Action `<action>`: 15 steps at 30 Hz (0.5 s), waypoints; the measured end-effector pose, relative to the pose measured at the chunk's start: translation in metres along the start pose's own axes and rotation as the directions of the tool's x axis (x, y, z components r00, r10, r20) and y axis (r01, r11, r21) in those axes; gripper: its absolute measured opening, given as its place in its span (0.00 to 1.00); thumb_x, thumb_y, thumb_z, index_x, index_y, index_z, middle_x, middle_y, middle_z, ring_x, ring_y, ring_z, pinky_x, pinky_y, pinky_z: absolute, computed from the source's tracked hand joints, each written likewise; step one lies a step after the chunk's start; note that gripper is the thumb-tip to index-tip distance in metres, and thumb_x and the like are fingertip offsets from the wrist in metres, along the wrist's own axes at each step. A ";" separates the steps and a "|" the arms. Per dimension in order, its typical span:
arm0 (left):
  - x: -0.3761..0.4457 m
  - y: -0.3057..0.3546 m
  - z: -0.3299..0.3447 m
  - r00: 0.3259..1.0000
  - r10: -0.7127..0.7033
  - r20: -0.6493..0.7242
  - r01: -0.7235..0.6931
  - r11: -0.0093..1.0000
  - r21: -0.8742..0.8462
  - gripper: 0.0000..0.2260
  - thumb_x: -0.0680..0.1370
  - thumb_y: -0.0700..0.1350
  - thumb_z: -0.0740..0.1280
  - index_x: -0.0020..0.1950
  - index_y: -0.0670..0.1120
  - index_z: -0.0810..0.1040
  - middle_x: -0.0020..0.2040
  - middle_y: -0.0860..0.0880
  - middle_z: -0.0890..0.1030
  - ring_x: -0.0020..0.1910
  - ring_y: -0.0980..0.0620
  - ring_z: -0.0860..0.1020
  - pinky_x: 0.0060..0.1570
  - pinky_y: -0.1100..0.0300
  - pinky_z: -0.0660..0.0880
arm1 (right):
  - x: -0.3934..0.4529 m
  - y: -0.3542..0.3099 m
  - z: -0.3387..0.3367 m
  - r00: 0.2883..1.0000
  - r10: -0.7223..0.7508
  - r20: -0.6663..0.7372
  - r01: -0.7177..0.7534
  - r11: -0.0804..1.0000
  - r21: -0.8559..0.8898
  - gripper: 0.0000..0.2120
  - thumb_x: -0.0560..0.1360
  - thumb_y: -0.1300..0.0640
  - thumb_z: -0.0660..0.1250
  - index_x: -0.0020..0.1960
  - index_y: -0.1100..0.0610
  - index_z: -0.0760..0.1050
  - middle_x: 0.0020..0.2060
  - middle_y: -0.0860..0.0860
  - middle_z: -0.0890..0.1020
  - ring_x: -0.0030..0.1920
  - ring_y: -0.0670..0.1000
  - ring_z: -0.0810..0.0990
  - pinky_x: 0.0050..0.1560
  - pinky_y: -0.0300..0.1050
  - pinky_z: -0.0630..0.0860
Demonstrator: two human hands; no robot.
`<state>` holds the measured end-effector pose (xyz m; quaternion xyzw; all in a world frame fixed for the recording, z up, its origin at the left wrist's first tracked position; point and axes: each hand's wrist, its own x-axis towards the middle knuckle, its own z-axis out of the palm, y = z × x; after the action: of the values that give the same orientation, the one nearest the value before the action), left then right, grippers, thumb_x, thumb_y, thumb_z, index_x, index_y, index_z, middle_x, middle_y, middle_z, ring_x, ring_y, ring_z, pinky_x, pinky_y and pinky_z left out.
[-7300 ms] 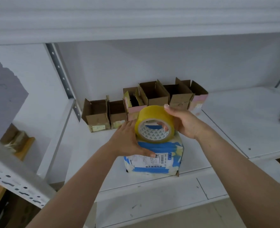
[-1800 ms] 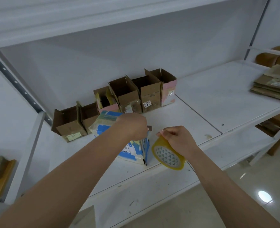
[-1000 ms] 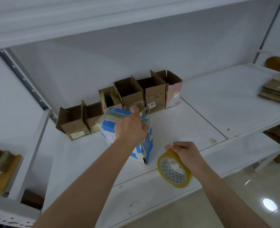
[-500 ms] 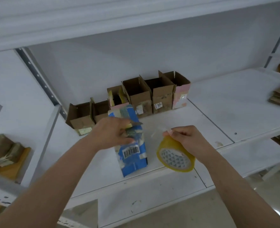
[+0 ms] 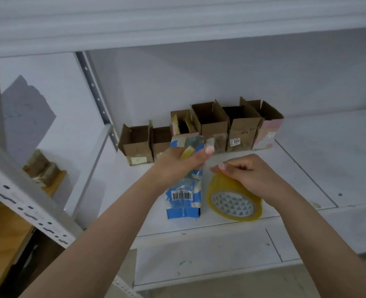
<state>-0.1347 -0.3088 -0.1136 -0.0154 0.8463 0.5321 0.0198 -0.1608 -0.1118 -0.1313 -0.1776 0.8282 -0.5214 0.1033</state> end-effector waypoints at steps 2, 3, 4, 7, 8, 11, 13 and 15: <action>0.003 -0.001 0.002 0.999 0.038 0.026 -0.040 0.997 0.067 0.18 0.67 0.67 0.70 0.34 0.52 0.82 0.35 0.53 0.84 0.37 0.61 0.82 0.37 0.67 0.73 | 0.001 -0.003 0.003 1.000 -0.006 -0.007 0.005 1.000 -0.007 0.10 0.77 0.46 0.66 0.45 0.48 0.85 0.39 0.51 0.86 0.41 0.49 0.85 0.49 0.50 0.81; 0.004 -0.003 0.001 0.997 0.077 0.018 -0.078 0.994 0.082 0.15 0.70 0.61 0.72 0.31 0.52 0.81 0.34 0.53 0.84 0.36 0.59 0.82 0.36 0.68 0.75 | 0.002 -0.004 0.004 1.000 0.000 0.007 0.000 1.000 0.012 0.10 0.74 0.43 0.68 0.46 0.47 0.85 0.39 0.51 0.86 0.40 0.49 0.85 0.46 0.48 0.82; 0.003 -0.006 -0.001 0.994 0.110 -0.003 -0.109 0.991 0.078 0.14 0.73 0.57 0.72 0.29 0.53 0.80 0.33 0.53 0.83 0.35 0.59 0.82 0.36 0.68 0.75 | 0.002 -0.005 0.004 0.999 0.017 0.036 -0.019 0.999 0.049 0.13 0.69 0.39 0.69 0.48 0.44 0.83 0.40 0.50 0.86 0.41 0.47 0.85 0.44 0.44 0.81; -0.002 -0.017 -0.017 0.981 0.143 -0.128 -0.135 0.988 0.072 0.13 0.76 0.53 0.70 0.32 0.51 0.78 0.31 0.56 0.82 0.32 0.62 0.79 0.32 0.73 0.72 | 0.004 -0.005 -0.002 0.991 0.064 0.115 -0.086 0.977 0.195 0.24 0.55 0.32 0.71 0.47 0.42 0.83 0.43 0.49 0.86 0.45 0.49 0.85 0.46 0.45 0.82; -0.005 -0.022 -0.024 0.978 0.131 -0.165 -0.120 0.990 0.075 0.12 0.76 0.53 0.70 0.36 0.49 0.78 0.32 0.55 0.82 0.32 0.62 0.79 0.31 0.72 0.72 | 0.005 -0.004 -0.006 0.992 0.060 0.115 -0.085 0.971 0.223 0.25 0.55 0.32 0.71 0.47 0.43 0.84 0.44 0.49 0.86 0.46 0.51 0.85 0.48 0.48 0.82; -0.015 -0.052 -0.050 0.948 0.030 -0.318 -0.016 0.999 0.046 0.11 0.77 0.54 0.68 0.41 0.47 0.79 0.36 0.51 0.82 0.37 0.54 0.79 0.37 0.62 0.73 | 0.009 0.000 -0.016 0.996 0.083 0.043 -0.088 0.987 0.132 0.24 0.56 0.32 0.72 0.45 0.45 0.84 0.42 0.49 0.86 0.45 0.53 0.85 0.48 0.51 0.82; -0.022 -0.071 -0.062 0.913 -0.025 -0.408 0.048 0.998 0.046 0.12 0.77 0.54 0.67 0.38 0.49 0.80 0.36 0.51 0.81 0.38 0.53 0.78 0.37 0.60 0.70 | 0.016 0.006 -0.019 0.993 0.115 -0.030 -0.117 0.990 -0.077 0.20 0.60 0.34 0.74 0.40 0.49 0.83 0.39 0.48 0.85 0.43 0.52 0.84 0.47 0.50 0.81; -0.022 -0.083 -0.062 0.901 -0.022 -0.434 0.086 0.988 0.130 0.15 0.79 0.53 0.66 0.34 0.49 0.79 0.35 0.52 0.80 0.38 0.53 0.77 0.38 0.61 0.70 | 0.024 0.009 -0.018 0.989 0.125 -0.080 -0.141 0.956 -0.256 0.15 0.66 0.37 0.74 0.37 0.49 0.79 0.38 0.47 0.83 0.41 0.50 0.82 0.48 0.51 0.80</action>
<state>-0.1095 -0.4004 -0.1607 -0.1547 0.8656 0.4513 -0.1518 -0.1909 -0.1029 -0.1314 -0.1170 0.9024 -0.4053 0.0879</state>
